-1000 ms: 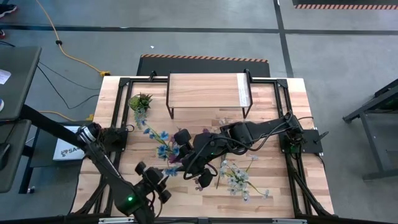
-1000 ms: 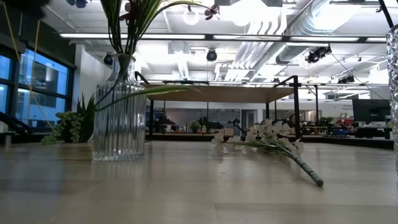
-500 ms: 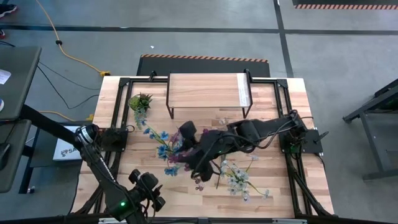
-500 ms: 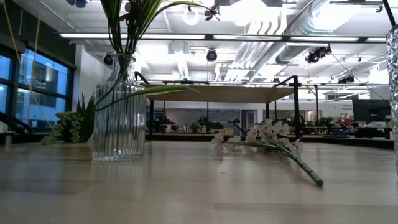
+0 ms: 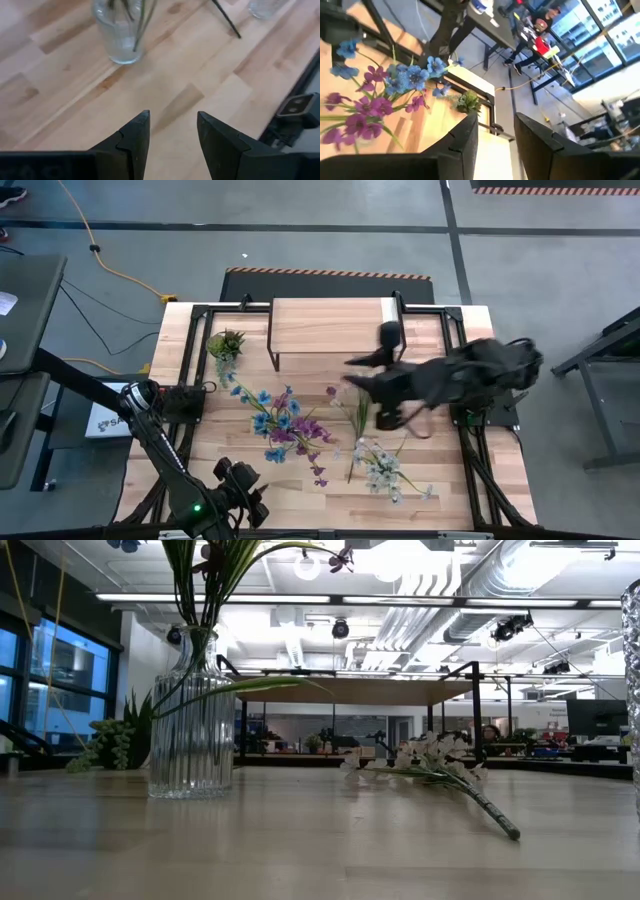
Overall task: Pick and place flowers into a vace then onto a shelf
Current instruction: Put the white flowers into the right transparent vase
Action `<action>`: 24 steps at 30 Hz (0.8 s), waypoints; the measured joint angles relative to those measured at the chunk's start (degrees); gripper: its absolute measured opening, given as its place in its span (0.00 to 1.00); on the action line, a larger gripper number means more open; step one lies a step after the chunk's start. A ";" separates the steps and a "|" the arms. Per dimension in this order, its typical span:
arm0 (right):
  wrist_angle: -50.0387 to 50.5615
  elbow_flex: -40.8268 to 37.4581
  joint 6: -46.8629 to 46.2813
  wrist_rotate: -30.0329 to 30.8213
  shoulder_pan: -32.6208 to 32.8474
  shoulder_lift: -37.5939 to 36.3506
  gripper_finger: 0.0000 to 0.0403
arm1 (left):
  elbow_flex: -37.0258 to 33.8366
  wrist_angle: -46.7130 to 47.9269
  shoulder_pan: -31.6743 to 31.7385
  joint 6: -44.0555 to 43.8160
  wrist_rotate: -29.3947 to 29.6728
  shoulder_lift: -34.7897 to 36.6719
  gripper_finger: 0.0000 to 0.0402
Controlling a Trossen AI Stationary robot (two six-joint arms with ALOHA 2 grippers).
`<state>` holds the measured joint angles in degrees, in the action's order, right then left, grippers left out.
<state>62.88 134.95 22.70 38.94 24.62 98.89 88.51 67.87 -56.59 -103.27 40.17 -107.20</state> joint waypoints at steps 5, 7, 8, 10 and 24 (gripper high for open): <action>4.46 0.05 -5.58 2.68 2.02 -4.60 0.29 | -0.02 -6.45 0.17 2.62 1.54 0.00 0.49; 5.61 0.05 -6.26 3.91 2.61 -5.85 0.29 | -0.02 -11.32 1.22 6.01 -0.30 -0.30 0.49; 5.69 0.05 -6.26 4.27 2.81 -6.39 0.29 | -0.02 -13.86 1.85 7.72 -1.89 -0.45 0.49; 5.63 0.05 -6.09 4.26 3.11 -7.16 0.29 | -0.12 -17.85 2.94 10.57 -4.46 -0.58 0.49; 15.26 0.05 -4.40 1.85 3.15 -7.62 0.29 | -0.04 -38.94 6.56 14.86 -8.09 -4.96 0.49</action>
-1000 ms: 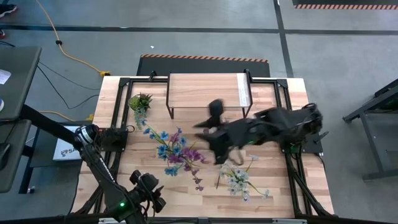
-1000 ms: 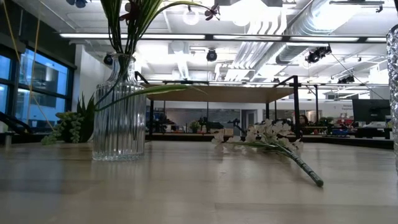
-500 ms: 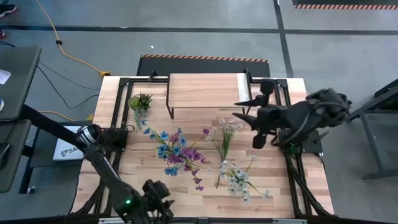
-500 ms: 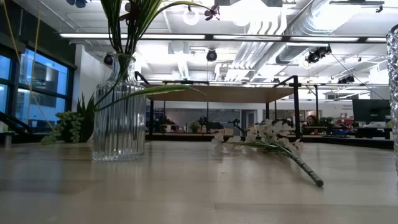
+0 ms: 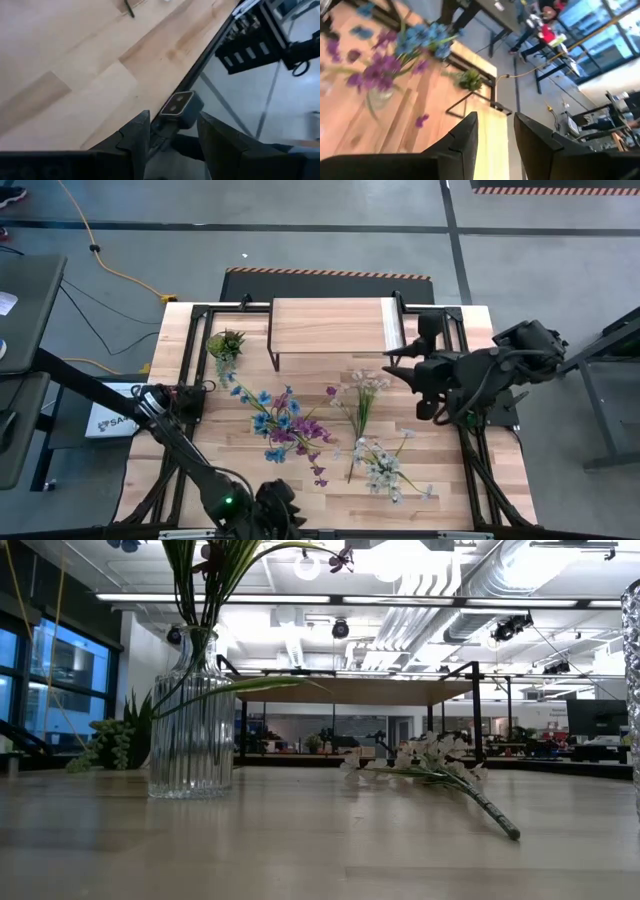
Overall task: Pick and place flowers into a vace then onto a shelf
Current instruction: Put the white flowers into the right transparent vase
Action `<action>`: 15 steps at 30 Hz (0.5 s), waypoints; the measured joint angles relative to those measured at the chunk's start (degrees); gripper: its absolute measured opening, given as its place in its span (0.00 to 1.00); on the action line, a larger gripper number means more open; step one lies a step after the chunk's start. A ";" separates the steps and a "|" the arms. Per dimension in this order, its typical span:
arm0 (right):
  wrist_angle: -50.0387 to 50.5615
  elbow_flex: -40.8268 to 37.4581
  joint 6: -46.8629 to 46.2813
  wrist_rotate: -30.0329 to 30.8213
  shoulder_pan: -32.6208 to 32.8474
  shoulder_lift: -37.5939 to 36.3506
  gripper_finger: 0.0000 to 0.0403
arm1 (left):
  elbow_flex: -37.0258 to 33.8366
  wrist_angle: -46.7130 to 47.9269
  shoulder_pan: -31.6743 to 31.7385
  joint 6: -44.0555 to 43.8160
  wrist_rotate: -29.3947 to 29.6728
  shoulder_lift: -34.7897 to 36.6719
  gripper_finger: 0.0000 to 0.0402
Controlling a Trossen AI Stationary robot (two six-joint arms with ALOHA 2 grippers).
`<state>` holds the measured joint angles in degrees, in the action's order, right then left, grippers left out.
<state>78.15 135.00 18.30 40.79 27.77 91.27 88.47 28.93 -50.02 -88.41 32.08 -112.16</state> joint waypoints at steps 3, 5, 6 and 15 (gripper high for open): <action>4.85 0.00 -0.56 -2.58 -0.01 -0.01 0.29 | 0.00 -0.25 -0.27 -1.80 0.13 -0.30 0.49; 10.08 0.00 -3.44 -5.77 -0.57 -0.01 0.29 | -0.02 -0.05 -0.49 -2.42 0.49 -0.30 0.49; 12.07 -0.03 -5.37 -7.88 -0.96 0.01 0.29 | -0.02 -0.07 -0.62 -2.82 0.98 -0.30 0.49; 11.82 -6.68 -14.62 -14.22 -6.23 -4.48 0.29 | -0.02 0.42 -0.61 -3.36 3.17 -0.30 0.49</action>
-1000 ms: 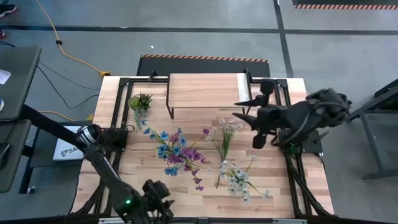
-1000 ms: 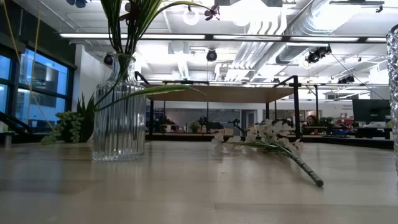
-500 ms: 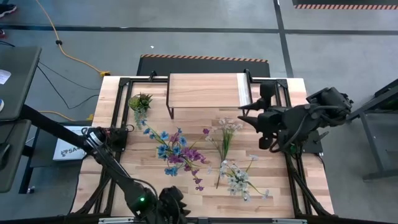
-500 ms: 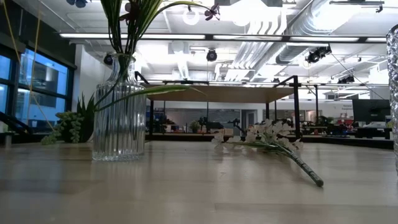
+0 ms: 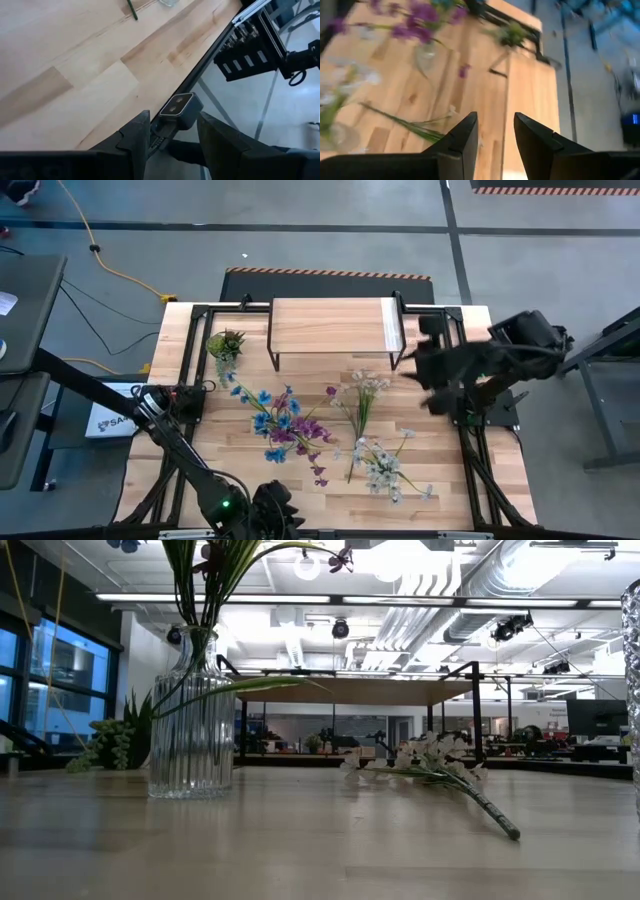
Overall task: Pick and place flowers into a vace then onto a shelf
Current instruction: Put the white flowers into the right transparent vase
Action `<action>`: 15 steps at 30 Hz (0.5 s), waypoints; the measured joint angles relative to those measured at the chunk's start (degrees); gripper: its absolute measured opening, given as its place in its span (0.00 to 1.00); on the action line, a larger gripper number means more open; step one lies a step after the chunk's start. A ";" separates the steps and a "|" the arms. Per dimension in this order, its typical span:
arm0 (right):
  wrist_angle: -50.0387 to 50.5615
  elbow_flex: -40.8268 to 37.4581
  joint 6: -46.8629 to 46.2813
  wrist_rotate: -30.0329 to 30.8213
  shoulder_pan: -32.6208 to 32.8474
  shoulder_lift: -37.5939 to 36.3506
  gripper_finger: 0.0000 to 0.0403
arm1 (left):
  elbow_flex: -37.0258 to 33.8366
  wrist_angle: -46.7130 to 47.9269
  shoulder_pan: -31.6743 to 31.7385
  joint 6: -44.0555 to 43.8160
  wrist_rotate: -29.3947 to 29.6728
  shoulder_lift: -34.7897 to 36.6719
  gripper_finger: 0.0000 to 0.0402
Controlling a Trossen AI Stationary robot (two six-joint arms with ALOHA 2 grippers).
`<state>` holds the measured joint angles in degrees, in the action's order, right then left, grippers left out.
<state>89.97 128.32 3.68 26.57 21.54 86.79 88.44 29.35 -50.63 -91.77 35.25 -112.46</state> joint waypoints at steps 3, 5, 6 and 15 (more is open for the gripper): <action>-0.19 -1.54 -7.19 -1.69 -3.73 -1.06 0.29 | 0.00 0.35 0.00 0.00 0.09 0.00 0.49; -0.04 -2.13 -12.59 -6.26 -6.36 -1.17 0.29 | 0.00 0.36 0.00 0.00 0.09 0.00 0.49; -0.04 -2.63 -14.65 -8.87 -7.57 -1.19 0.29 | 0.00 0.51 0.00 0.00 0.09 0.00 0.49; 0.14 -14.69 -19.80 -41.46 -18.66 -0.91 0.29 | 0.00 3.40 0.00 -0.02 -0.18 0.00 0.49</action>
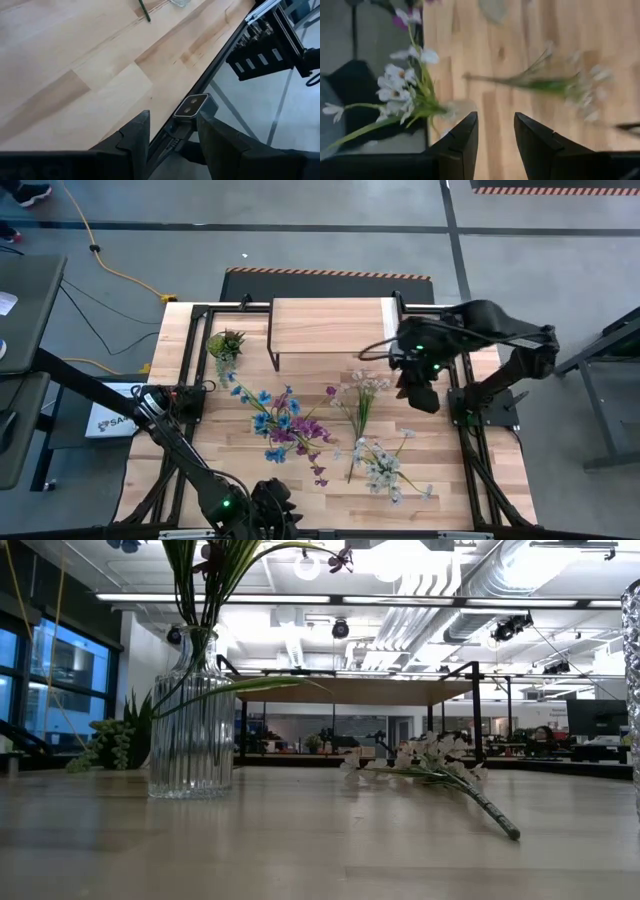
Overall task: Pick and place flowers into a vace then onto a shelf
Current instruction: Put the white flowers into the right transparent vase
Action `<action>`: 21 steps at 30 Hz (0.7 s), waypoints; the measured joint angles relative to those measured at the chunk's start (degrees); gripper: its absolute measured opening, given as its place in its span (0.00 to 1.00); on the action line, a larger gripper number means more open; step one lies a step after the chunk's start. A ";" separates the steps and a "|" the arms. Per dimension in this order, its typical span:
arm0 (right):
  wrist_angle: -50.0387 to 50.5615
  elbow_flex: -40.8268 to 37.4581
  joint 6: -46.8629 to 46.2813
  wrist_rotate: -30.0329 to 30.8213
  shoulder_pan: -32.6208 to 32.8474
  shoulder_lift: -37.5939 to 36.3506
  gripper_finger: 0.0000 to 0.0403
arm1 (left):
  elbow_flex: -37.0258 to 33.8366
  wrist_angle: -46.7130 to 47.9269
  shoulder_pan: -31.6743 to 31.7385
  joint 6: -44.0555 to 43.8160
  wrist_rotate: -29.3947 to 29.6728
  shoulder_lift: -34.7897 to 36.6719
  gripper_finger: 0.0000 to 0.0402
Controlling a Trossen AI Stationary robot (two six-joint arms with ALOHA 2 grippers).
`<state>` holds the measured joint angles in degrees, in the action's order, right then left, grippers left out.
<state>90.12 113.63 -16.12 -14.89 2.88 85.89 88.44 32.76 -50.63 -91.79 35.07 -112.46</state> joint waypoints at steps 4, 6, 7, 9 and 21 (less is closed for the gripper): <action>-0.14 -4.61 6.22 -6.04 -3.80 0.04 0.29 | 0.00 0.51 0.00 0.02 -0.04 0.00 0.49; -0.11 -6.16 9.81 -8.34 -5.48 0.04 0.29 | 0.00 0.48 0.00 0.02 -0.07 0.00 0.49; -0.09 -6.83 11.42 -8.87 -6.18 0.04 0.29 | 0.00 0.50 0.00 0.02 -0.12 0.00 0.49; -0.13 -7.88 14.78 -8.82 -7.42 0.04 0.29 | 0.00 0.52 0.00 0.02 -0.14 0.00 0.49; -0.79 -19.98 31.19 -4.41 -7.56 0.02 0.29 | 0.00 2.22 0.00 0.02 -0.17 0.00 0.49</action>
<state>89.33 93.66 15.07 -19.31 -4.68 85.91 88.44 34.98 -50.63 -91.77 34.90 -112.46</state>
